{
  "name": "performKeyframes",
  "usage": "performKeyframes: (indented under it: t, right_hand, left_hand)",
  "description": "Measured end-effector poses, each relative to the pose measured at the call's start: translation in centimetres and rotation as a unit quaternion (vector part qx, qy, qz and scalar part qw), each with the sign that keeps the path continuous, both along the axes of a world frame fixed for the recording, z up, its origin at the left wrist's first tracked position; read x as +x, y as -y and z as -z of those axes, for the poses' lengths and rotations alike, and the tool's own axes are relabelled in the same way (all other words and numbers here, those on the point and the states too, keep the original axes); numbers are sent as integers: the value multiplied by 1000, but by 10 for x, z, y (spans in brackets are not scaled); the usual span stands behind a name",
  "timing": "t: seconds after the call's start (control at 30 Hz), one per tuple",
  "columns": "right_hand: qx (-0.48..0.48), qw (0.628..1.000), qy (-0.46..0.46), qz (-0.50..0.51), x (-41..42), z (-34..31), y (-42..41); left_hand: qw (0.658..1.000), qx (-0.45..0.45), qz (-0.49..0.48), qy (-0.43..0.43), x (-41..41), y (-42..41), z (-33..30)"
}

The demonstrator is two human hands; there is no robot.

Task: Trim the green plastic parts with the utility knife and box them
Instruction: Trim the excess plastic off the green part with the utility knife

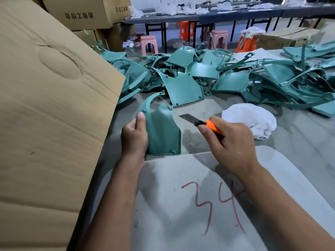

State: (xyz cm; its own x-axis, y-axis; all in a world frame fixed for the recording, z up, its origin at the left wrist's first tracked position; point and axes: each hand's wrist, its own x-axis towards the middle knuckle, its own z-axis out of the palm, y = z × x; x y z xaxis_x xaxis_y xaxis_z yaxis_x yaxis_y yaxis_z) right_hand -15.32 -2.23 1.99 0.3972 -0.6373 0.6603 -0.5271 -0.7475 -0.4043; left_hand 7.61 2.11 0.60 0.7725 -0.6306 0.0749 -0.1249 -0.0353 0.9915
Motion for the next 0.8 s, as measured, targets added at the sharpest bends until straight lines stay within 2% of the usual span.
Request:
performKeyframes:
  t: [0.1, 0.2, 0.3, 0.37, 0.43, 0.53, 0.63, 0.8]
  right_hand:
    - [-5, 995, -24, -97, 0, 1, -5]
    - [-18, 997, -63, -45, 6, 5, -7]
    - [-17, 998, -43, 32, 2, 1, 1]
    - [-19, 999, -17, -22, -3, 2, 3]
    - [-21, 996, -31, -86, -3, 4, -1]
    - [-17, 995, -75, -61, 4, 8, -4]
    - [-1, 1000, -31, 0, 3, 4, 1]
    - [32, 986, 83, -144, 6, 2, -12]
  left_hand:
    - [999, 20, -45, 21, 1, 1, -1]
    - [998, 34, -60, 10, 4, 0, -3]
    - [997, 38, -67, 11, 4, -3, -3]
    - [997, 33, -74, 10, 4, -2, -3]
    - [996, 31, -80, 8, 4, 0, -3]
    - [996, 25, -85, -14, 6, -1, -3]
    - [996, 31, -79, -38, 5, -3, -5]
    - [986, -3, -21, -163, -3, -4, -13]
